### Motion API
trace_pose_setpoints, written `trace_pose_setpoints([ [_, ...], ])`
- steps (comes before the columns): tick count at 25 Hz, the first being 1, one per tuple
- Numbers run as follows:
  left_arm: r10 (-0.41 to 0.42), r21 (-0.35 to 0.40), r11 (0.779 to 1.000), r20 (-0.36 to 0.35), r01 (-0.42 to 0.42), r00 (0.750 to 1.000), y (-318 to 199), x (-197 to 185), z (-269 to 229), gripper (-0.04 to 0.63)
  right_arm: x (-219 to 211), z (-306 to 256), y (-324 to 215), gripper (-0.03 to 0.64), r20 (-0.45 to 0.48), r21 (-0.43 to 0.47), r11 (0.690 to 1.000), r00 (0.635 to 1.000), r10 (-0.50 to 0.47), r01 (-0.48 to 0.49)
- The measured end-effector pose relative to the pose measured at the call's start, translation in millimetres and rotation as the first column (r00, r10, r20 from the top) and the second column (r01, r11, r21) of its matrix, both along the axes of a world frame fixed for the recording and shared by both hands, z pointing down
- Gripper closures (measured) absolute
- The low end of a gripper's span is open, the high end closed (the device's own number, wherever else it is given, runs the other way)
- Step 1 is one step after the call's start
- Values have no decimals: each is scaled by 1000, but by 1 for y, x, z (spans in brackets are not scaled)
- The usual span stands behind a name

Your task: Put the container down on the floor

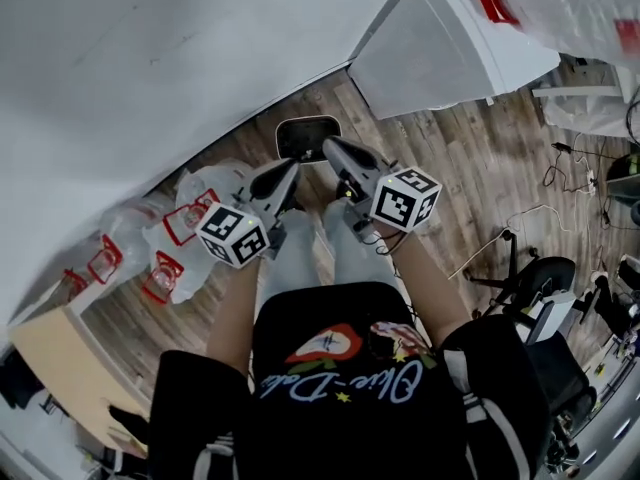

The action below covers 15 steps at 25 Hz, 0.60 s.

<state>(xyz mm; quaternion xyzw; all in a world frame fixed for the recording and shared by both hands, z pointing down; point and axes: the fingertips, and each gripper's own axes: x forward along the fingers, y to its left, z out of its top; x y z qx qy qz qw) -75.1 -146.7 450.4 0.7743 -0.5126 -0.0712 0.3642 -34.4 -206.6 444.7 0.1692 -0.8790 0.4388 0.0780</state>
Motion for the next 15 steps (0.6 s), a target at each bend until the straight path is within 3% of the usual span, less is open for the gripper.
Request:
trace_pose_setpoints([
  [7,-13,64,998,-10,13,1000,6,0,-53,583,19,-46,-1,618,-31,147,989,1000,-5,10],
  [11,-50,104,993,-44,55,998,11,-9,-79,583,27,-69,-3,618,-12,175,984,999,32,-30],
  [15,-66,136,989,8,64,998,19,-14,-99,583,28,-83,7,617,-4,192,981,999,42,-40],
])
